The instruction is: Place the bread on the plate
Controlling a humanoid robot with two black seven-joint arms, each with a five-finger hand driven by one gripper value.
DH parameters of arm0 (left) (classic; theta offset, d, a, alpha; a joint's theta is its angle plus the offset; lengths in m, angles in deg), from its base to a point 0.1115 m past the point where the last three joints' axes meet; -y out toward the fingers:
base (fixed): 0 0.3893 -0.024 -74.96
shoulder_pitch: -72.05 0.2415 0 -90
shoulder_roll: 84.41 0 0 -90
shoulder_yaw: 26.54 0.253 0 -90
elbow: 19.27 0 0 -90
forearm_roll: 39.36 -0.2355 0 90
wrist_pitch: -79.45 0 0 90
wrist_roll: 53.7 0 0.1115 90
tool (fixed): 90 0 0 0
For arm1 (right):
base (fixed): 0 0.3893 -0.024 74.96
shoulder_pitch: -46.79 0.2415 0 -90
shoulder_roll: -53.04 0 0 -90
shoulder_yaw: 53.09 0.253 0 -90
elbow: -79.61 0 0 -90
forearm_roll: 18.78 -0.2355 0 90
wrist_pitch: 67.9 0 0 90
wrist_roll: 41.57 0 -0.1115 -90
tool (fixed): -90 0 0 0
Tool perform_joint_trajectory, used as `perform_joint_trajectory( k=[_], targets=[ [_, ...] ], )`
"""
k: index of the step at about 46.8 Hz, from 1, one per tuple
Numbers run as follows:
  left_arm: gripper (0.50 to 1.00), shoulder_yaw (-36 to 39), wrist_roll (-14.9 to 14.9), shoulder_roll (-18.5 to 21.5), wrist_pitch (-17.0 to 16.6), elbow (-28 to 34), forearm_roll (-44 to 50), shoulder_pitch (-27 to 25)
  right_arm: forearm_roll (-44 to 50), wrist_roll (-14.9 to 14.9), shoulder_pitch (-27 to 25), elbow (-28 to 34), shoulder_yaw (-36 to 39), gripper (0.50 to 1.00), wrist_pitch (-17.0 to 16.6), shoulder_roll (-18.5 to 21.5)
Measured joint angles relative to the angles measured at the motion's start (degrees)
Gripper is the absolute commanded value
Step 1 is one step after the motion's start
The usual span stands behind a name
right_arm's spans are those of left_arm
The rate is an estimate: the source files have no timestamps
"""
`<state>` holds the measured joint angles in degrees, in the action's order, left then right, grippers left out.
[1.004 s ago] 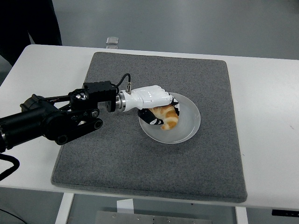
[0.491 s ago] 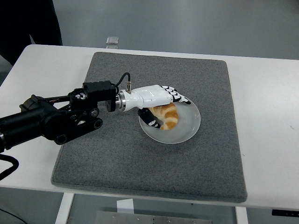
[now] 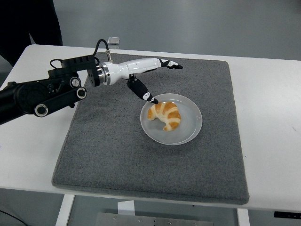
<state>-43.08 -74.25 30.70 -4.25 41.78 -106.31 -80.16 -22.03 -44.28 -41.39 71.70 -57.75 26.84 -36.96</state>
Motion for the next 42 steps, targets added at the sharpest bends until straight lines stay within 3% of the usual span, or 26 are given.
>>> perform_joint_trajectory(
  k=[16,24,37,42],
  targets=[
    [0.999,-0.05,0.05,4.24,1.09,-1.1,21.34,-2.73,0.0,0.03,0.02,0.0,0.0,0.954,0.0,0.0],
    [0.996,-3.21,0.08,4.48,1.14,-5.92,33.73,-2.08,0.0,0.0,0.02,0.0,0.0,0.952,0.0,0.0],
    [0.996,-5.46,0.02,4.53,5.36,-12.32,42.5,-0.5,0.0,-0.01,0.02,0.0,0.0,0.952,0.0,0.0],
    [0.996,-7.79,0.03,4.49,6.27,-14.15,50.66,1.85,0.0,0.0,-0.01,0.0,0.0,0.952,0.0,0.0]
  ],
)
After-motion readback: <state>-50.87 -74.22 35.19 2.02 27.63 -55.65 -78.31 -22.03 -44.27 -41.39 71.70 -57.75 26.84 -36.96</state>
